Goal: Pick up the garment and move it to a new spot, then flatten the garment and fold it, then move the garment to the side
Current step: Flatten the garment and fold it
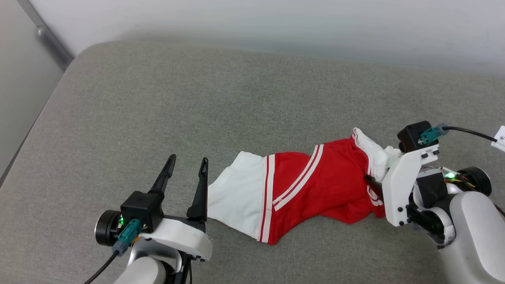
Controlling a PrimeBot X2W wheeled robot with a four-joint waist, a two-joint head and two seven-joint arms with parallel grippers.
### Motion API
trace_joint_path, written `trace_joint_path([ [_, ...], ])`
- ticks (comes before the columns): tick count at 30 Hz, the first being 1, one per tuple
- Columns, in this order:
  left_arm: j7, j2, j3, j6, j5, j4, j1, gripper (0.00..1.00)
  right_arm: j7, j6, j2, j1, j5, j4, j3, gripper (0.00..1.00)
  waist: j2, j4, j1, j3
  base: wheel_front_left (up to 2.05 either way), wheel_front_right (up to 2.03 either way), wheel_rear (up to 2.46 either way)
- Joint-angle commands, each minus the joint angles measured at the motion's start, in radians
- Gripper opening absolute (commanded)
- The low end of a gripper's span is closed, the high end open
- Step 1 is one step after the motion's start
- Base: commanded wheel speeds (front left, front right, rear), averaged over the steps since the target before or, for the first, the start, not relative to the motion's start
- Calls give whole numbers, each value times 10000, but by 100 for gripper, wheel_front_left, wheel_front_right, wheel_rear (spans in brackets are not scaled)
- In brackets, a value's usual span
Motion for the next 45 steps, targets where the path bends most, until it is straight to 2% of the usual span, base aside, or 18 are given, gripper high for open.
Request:
trace_joint_path([
  [1, -65, -42, 20, -16, -19, 28, -138, 100, 2, -7, -47, -107, 60, -29, -60, 0, 0, -14, 0, 20, 0, 0, 0],
  [5, -124, 10, 102, 10, -44, 98, -59, 100, 28, -5, -84, 211, 16, -396, -417, 0, 0, -216, 0, 20, 0, 0, 0],
  [10, -131, 71, 109, 52, -57, 106, 40, 100, -269, -7, 106, 1054, -61, -1156, -1470, 0, 0, -546, 0, -90, 0, 0, 0],
  [15, -63, 159, 113, 100, -114, 73, 181, 100, -807, -7, 929, 2488, 63, -1457, -2862, 0, 0, -821, 0, -232, 0, 0, 0],
  [19, 61, 223, 55, 142, -115, 49, 261, 100, -1357, -5, 1422, 3626, 97, -983, -3735, 0, 0, -921, 0, -339, 0, 0, 0],
  [20, 78, 234, 49, 130, -120, 40, 260, 100, -1518, -5, 1477, 3821, 194, -798, -3927, 4, 0, -934, 0, -353, 0, 0, 0],
  [22, 148, 260, 38, 143, -146, 16, 260, 100, -1919, -7, 1567, 4131, 236, -317, -4094, 76, 0, -951, 0, -365, 0, 0, 0],
  [23, 159, 278, 44, 156, -158, 9, 277, 100, -2161, -10, 1576, 4188, 360, -104, -4091, 100, 0, -968, 0, -372, 0, 0, 0],
  [27, 225, 351, 87, 246, -223, -25, 408, 100, -3679, -11, 1578, 4180, 890, 320, -3823, 100, 0, -1073, 0, -420, 0, 0, 0],
  [36, 290, 464, 223, 495, -388, 0, 829, 100, -6833, -5, 1574, 4140, -166, -921, -3320, 100, 0, -1311, 0, -906, 0, 0, 0],
  [40, 375, 574, 293, 598, -487, 67, 1098, 100, -7584, -5, 1575, 4316, -700, -1721, -3164, 100, 0, -1387, 0, -1176, 0, 0, 0],
  [45, 766, 791, 329, 728, -588, 118, 1267, 100, -7961, -5, 1575, 4525, -1071, -2559, -2744, 100, 0, -1473, 0, -1338, 0, 0, 0],
])
